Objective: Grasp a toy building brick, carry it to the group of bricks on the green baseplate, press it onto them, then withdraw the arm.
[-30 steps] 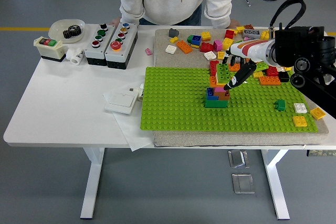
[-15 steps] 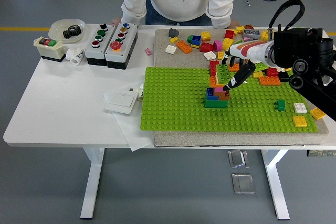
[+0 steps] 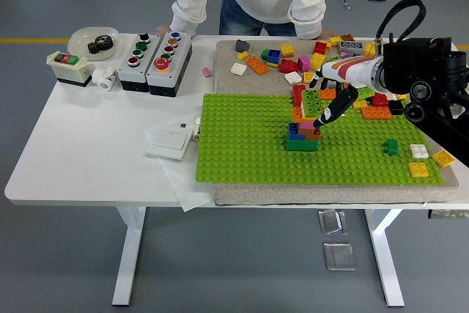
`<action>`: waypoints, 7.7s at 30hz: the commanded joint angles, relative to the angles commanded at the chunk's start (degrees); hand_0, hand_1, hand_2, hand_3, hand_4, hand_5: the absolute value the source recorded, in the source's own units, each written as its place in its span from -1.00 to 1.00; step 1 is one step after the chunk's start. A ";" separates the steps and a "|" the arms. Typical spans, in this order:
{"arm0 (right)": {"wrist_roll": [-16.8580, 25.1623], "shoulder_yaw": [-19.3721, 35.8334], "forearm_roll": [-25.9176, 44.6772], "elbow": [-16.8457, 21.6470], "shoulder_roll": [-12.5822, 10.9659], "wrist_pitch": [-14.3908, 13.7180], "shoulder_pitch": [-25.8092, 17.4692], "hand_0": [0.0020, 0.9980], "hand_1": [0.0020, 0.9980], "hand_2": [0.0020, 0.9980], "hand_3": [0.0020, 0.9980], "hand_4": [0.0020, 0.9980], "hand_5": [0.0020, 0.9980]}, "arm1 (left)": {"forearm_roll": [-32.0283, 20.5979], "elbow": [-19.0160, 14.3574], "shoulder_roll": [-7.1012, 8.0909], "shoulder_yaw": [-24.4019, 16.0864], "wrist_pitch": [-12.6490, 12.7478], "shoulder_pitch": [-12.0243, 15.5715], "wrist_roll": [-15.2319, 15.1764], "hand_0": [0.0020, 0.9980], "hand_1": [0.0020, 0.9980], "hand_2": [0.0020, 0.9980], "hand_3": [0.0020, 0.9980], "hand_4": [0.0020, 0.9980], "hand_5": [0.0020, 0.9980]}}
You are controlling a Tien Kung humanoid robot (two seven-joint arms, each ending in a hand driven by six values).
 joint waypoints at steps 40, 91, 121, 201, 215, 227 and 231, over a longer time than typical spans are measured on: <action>0.97 8.44 9.92 15.02 -8.37 -7.85 -7.55 0.48 0.44 0.53 0.28 0.54 -0.14 | 0.59 0.00 -0.12 -0.50 -0.13 0.06 0.05 0.71 0.60 0.61 0.23 0.38 0.25; 3.24 4.32 8.42 14.52 -7.45 -6.77 -7.41 0.37 0.33 0.43 0.14 0.52 -0.14 | -0.07 0.00 0.02 0.33 -0.32 -0.35 -0.01 0.71 0.60 0.61 0.23 0.38 0.25; 3.28 3.80 8.61 12.77 -6.82 -6.72 -7.77 0.37 0.33 0.43 0.15 0.57 -0.12 | -0.70 0.00 0.03 0.78 -0.32 -0.64 -0.04 0.71 0.60 0.61 0.23 0.38 0.25; 10.48 20.88 15.68 5.35 -10.82 -32.10 -17.73 0.64 0.60 0.75 0.85 1.00 0.46 | 1.04 0.00 -0.71 -0.83 -0.50 -0.72 -0.66 0.73 0.60 0.61 0.23 0.38 0.24; 22.75 20.13 44.45 -2.06 -11.21 -44.66 -22.01 1.00 0.86 0.94 1.00 1.00 1.00 | 3.03 0.00 -1.58 -2.26 -0.68 -0.19 -0.61 0.76 0.61 0.61 0.23 0.38 0.24; 26.07 21.16 72.76 -8.75 -7.45 -40.25 -22.39 0.97 0.79 0.84 0.85 1.00 1.00 | 6.17 0.00 -2.31 -4.71 -0.52 0.16 0.12 0.73 0.59 0.59 0.22 0.38 0.25; 25.88 21.48 83.19 -9.62 -5.68 -38.30 -22.05 0.97 0.79 0.84 0.85 1.00 1.00 | 5.77 0.00 -2.38 -3.93 -0.73 0.11 -0.04 0.73 0.59 0.59 0.22 0.38 0.25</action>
